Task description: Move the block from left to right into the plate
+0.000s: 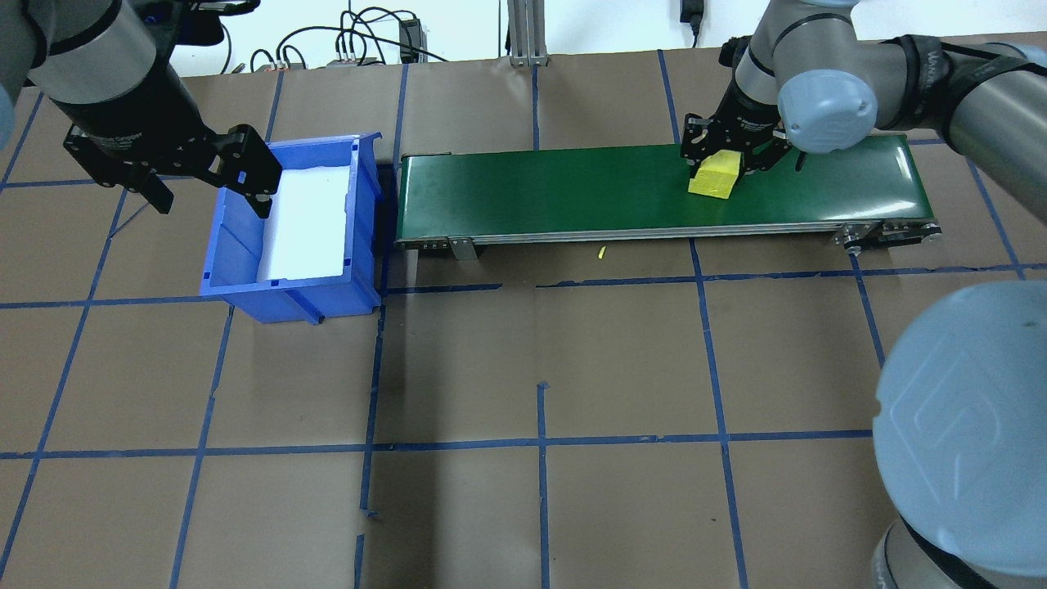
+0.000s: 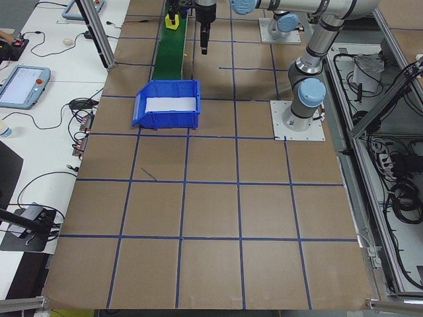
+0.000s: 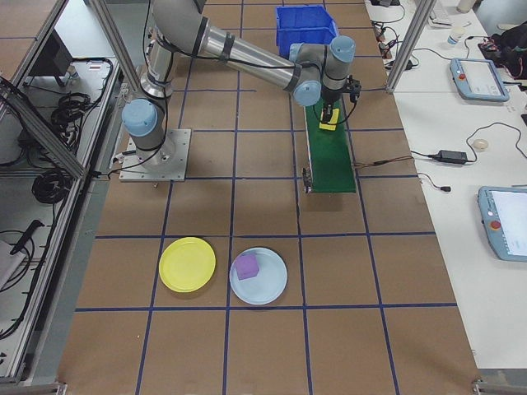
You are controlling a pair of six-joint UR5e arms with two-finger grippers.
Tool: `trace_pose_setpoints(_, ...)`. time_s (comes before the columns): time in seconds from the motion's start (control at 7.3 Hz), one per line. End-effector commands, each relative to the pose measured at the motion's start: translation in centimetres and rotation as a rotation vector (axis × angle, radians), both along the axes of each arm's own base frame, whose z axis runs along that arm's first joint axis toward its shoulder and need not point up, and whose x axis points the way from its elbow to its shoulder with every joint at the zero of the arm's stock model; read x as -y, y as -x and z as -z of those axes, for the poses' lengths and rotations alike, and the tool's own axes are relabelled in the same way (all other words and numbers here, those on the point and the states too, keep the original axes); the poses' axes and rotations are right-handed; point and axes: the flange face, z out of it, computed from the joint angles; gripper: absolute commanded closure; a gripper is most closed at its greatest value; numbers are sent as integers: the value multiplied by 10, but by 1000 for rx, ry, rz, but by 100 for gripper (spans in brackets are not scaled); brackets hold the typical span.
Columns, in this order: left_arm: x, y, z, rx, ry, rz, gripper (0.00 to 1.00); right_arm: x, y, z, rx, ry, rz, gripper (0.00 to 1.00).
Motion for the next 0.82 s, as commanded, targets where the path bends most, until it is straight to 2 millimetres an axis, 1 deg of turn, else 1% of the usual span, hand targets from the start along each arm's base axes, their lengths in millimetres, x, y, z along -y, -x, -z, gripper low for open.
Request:
trace_pose_setpoints(0.0,0,0,1,-1,-1,-2,0,-45,84,-36,-144,-33,-186,75)
trace_pose_setpoints(0.14,0,0,0,0,0,1,0,-85,141,-47,-161,-99,-207,76)
trace_pose_setpoints(0.27,0,-1,0,0,0,-2,0,-132,209,-53,-164,-164,-179,77)
trace_pose_setpoints(0.41,0,0,0,0,0,0,0,-175,261,-46,-126,-237,-204,77)
trace_pose_setpoints(0.55,0,0,-4,1,8,1,0,-205,300,-40,-90,-269,-235,77)
trace_pose_setpoints(0.68,0,0,-4,1,8,0,0,-244,361,-39,-70,-301,-246,77)
